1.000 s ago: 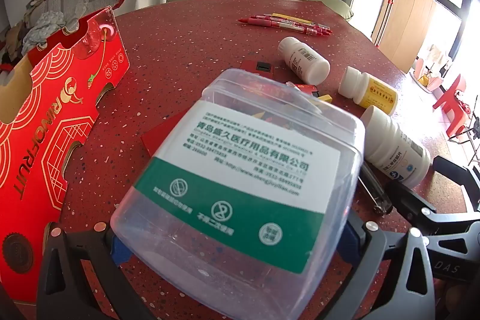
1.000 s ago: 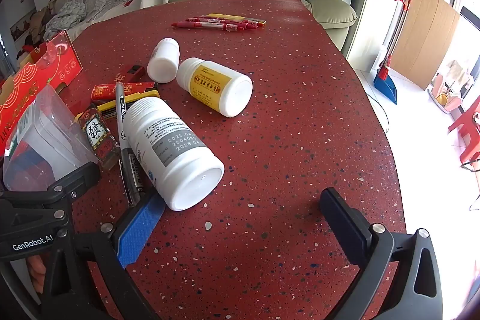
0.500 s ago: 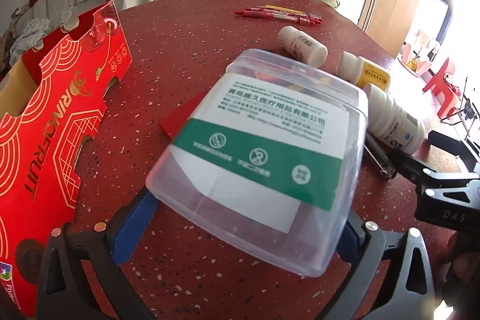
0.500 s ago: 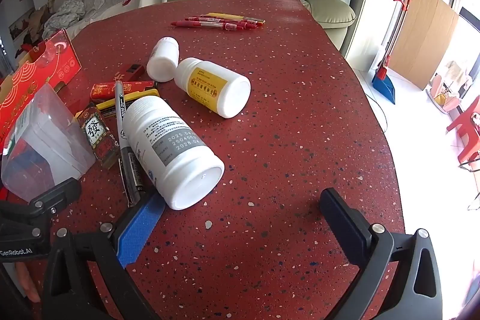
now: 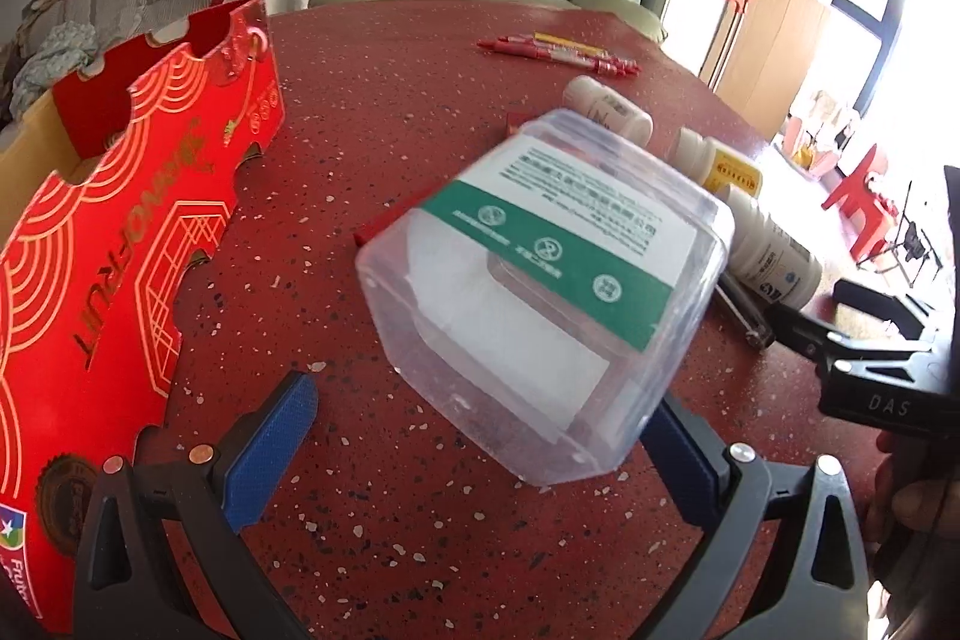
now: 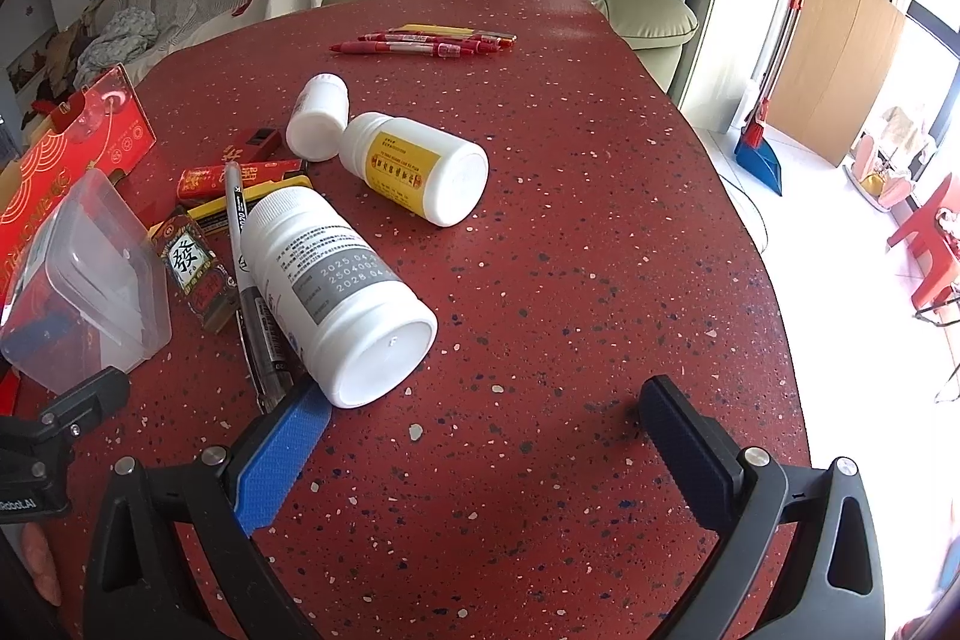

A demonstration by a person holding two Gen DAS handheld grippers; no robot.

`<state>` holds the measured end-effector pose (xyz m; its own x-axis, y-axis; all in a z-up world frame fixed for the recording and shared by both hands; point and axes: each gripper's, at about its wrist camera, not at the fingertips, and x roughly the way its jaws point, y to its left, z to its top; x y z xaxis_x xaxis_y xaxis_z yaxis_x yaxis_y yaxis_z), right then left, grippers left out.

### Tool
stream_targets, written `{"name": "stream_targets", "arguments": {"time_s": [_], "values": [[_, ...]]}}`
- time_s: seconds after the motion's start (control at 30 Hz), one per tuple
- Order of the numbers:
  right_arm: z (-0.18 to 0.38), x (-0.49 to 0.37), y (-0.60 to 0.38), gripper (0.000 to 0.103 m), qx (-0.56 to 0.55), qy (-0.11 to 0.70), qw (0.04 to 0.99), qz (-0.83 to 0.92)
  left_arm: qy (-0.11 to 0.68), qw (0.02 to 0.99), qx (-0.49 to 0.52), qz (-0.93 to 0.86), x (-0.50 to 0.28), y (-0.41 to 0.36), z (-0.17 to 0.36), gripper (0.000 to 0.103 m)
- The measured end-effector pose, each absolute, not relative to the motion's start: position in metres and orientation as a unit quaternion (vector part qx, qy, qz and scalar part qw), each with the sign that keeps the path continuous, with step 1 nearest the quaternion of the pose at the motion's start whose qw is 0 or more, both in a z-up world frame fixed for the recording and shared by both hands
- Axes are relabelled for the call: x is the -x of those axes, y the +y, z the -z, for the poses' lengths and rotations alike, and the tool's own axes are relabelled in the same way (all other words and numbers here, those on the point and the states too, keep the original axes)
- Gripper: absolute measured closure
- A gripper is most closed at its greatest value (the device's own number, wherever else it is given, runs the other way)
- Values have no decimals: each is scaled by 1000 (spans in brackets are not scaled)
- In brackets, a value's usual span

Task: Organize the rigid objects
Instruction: 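Hold the clear plastic box in the left gripper while moving the right gripper toward the grey-labelled white bottle, then close the right gripper around the grey-labelled white bottle while the left gripper holds the clear box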

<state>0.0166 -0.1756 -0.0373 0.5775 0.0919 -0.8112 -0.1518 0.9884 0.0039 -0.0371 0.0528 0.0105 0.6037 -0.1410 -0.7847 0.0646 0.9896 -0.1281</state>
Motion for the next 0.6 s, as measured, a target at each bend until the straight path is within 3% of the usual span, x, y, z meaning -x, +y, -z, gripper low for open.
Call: {"name": "stream_targets", "arguments": {"time_s": [0.27, 0.33, 0.4, 0.6], "values": [[19, 2, -166, 0, 42, 400, 908, -116, 415, 906, 71, 57, 39, 63, -18, 0], [16, 5, -163, 0, 45, 388, 911, -130, 406, 910, 46, 74, 36, 56, -23, 0], [13, 7, -160, 11, 44, 382, 910, -152, 400, 913, 13, 84, 33, 49, -25, 0], [16, -4, -144, 12, 80, 389, 893, -210, 394, 908, -62, 130, 23, 35, -27, 0]]}}
